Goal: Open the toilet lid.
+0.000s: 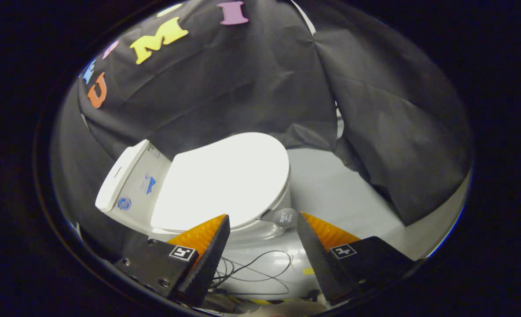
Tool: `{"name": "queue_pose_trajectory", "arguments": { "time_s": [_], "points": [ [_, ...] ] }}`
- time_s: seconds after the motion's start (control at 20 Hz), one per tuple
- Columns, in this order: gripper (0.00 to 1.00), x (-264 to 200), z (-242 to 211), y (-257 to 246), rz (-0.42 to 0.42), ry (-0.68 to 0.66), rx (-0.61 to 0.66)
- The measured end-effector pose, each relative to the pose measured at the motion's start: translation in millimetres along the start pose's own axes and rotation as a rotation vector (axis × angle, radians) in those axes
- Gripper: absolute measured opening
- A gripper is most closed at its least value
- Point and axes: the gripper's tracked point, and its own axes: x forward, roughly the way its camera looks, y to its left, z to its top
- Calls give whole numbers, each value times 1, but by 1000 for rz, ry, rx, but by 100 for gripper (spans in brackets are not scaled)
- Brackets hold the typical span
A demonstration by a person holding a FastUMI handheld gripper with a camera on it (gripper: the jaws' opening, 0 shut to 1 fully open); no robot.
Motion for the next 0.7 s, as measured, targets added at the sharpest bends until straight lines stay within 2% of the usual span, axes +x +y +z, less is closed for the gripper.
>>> {"name": "queue_pose_trajectory", "arguments": {
  "time_s": [0.55,0.7],
  "points": [
    [94,59,-18,-39,-26,154,195],
    [94,74,-30,-40,23,196,304]
  ]
}}
